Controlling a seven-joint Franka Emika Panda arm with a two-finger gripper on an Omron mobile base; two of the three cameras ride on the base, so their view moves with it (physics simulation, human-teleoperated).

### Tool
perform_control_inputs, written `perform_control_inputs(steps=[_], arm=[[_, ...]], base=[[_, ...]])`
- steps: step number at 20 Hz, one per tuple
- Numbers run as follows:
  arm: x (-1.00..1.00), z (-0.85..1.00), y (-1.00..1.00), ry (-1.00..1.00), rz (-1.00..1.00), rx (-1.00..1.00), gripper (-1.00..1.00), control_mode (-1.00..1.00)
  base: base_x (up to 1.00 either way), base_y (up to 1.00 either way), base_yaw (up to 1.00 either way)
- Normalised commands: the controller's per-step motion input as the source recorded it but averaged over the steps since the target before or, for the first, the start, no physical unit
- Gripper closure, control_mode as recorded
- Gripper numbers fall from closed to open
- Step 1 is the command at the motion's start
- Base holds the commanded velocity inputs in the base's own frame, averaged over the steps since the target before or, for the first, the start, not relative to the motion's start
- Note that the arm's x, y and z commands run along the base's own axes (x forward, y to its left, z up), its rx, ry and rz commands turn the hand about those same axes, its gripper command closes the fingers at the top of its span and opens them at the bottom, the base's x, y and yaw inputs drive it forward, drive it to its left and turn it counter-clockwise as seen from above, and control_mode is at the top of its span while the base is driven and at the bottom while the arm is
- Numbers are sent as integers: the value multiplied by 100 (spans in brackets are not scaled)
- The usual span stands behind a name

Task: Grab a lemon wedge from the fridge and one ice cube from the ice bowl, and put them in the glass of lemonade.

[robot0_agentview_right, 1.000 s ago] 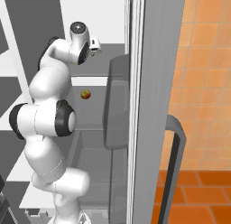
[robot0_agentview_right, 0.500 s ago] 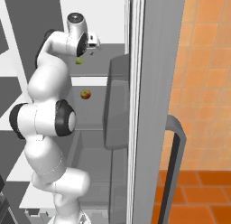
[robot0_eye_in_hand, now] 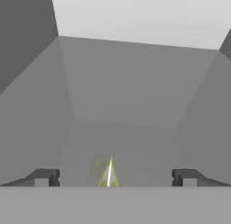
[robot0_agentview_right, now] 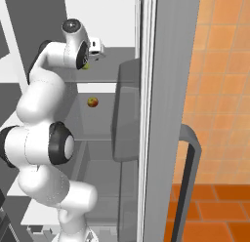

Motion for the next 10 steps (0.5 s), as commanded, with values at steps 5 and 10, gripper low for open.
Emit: perform_control_inputs(steps=[5, 10], arm=[[-38, 7, 0, 7, -3, 0, -100, -100], [24, 0, 0, 13, -2, 0, -100, -100]], base=[[0, 0, 0], [0, 0, 0]])
